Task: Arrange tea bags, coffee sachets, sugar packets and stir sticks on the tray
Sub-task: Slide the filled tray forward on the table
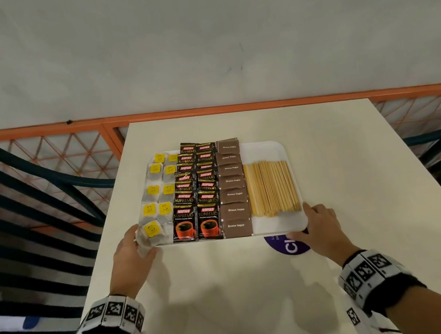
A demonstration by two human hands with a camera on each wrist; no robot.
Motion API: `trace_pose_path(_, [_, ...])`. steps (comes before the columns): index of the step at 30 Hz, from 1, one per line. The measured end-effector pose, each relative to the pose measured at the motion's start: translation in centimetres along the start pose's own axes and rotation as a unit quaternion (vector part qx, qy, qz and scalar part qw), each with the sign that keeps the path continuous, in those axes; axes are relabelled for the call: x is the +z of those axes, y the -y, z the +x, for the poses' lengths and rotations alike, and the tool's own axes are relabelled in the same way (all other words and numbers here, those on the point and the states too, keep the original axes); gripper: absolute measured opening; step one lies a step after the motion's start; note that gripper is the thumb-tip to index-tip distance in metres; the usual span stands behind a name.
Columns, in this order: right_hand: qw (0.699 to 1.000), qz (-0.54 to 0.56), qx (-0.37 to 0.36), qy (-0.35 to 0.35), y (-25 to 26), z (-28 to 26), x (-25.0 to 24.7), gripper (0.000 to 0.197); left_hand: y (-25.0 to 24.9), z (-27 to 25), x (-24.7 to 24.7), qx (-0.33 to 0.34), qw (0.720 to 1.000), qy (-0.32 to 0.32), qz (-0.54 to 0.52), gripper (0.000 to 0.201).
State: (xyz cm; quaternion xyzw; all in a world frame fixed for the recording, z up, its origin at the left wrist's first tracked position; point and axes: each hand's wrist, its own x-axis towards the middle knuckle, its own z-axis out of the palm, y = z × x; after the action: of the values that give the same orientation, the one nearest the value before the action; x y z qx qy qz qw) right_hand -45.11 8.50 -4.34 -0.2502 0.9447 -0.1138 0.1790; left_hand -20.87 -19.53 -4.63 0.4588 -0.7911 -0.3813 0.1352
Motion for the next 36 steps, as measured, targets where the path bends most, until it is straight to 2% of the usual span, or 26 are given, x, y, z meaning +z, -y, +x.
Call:
trace_pose_path(5, [1.000, -0.024, 0.005, 0.006, 1.0, 1.8, -0.7, 0.085, -0.5, 2.0, 0.1, 0.000, 1.000, 0.001, -0.005, 0.050])
trace_pose_path(9, [1.000, -0.008, 0.003, 0.012, 1.6, 2.8, -1.0, 0.085, -0.9, 3.5, 0.2, 0.009, 1.000, -0.001, -0.006, 0.041])
trace_pose_path(16, [0.999, 0.020, 0.004, 0.026, 2.0, 3.5, -1.2, 0.088, -1.5, 3.9, 0.1, 0.010, 1.000, -0.005, 0.002, 0.040])
trace_pose_path(24, [0.999, 0.029, 0.009, 0.027, 2.2, 3.1, -1.4, 0.087, -2.0, 3.8, -0.1, -0.001, 0.999, 0.012, 0.036, 0.046])
trace_pose_path(28, [0.997, 0.064, 0.036, 0.019, 2.3, 2.1, -1.3, 0.087, -1.5, 3.3, 0.2, 0.026, 0.996, 0.024, 0.082, 0.051])
trace_pose_path(31, [0.996, 0.075, 0.052, 0.018, 1.8, 0.0, -1.2, 0.073, -1.8, 1.7, 0.9, 0.050, 0.989, 0.004, 0.137, 0.061])
trace_pose_path(33, [0.994, 0.101, 0.046, 0.012, 1.1, -2.2, -1.0, 0.057, -3.3, -0.3, 1.5, 0.082, 0.988, 0.002, 0.129, 0.056])
trace_pose_path(36, [0.991, 0.131, 0.033, -0.004, -0.9, -6.7, -0.9, 0.038, -5.6, -3.7, 3.5, 0.167, 0.980, 0.027, 0.103, 0.043])
